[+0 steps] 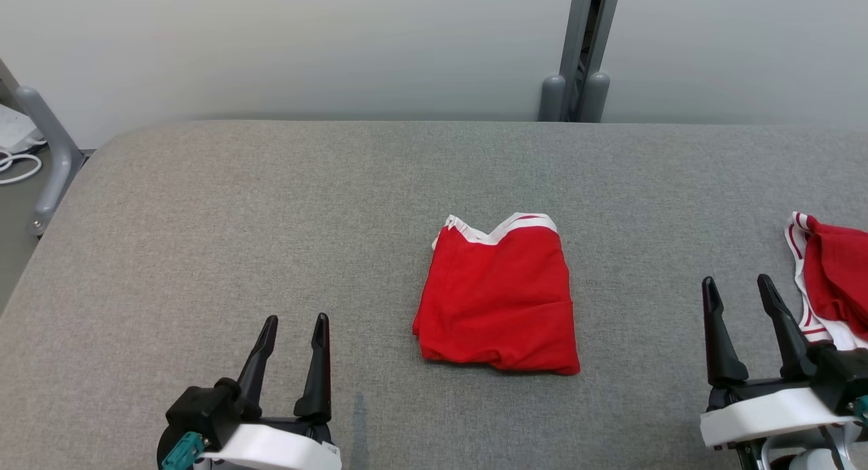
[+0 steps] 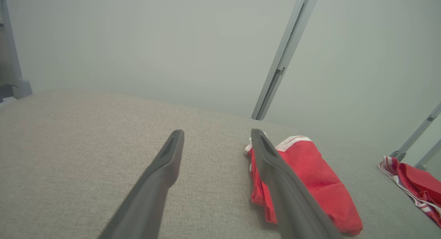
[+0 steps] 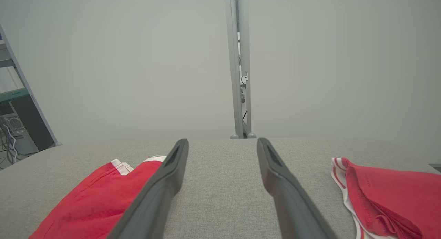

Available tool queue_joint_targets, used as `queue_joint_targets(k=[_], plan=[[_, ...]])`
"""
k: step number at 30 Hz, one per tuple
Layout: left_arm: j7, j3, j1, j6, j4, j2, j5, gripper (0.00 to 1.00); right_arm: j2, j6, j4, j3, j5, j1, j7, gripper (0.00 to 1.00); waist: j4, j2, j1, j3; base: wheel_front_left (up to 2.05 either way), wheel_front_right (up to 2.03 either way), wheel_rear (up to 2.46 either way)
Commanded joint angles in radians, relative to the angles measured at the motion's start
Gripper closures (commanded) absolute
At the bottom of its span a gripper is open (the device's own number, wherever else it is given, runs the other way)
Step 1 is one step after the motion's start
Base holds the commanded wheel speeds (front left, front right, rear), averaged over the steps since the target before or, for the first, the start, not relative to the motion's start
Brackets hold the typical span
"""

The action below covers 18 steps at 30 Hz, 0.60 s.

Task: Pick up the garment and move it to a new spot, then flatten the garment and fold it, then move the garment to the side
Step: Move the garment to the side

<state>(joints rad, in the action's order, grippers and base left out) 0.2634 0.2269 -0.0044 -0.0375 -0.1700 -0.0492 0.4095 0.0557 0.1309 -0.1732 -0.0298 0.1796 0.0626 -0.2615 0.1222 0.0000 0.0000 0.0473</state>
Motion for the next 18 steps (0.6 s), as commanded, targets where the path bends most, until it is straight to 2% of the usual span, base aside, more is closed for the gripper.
queue_joint_targets(k=[1,12,18], plan=[[0.001,0.0,-0.001,0.001,-0.001,-0.004,0.002,0.0,0.002,-0.001,-0.002,-0.003,0.002,0.006,-0.004,0.0,0.0,0.0,0.0,0.0,0.0,0.0,0.0],[0.001,0.005,-0.004,0.002,-0.003,-0.004,0.002,0.0,0.003,-0.001,-0.006,-0.003,0.007,0.006,-0.004,0.0,0.004,0.0,0.0,0.009,0.0,0.0,0.0],[0.001,0.017,-0.027,0.008,-0.004,-0.004,0.0,0.0,0.016,-0.001,-0.098,0.044,0.081,0.023,0.049,0.0,0.022,0.0,0.0,0.035,0.0,0.0,0.0]])
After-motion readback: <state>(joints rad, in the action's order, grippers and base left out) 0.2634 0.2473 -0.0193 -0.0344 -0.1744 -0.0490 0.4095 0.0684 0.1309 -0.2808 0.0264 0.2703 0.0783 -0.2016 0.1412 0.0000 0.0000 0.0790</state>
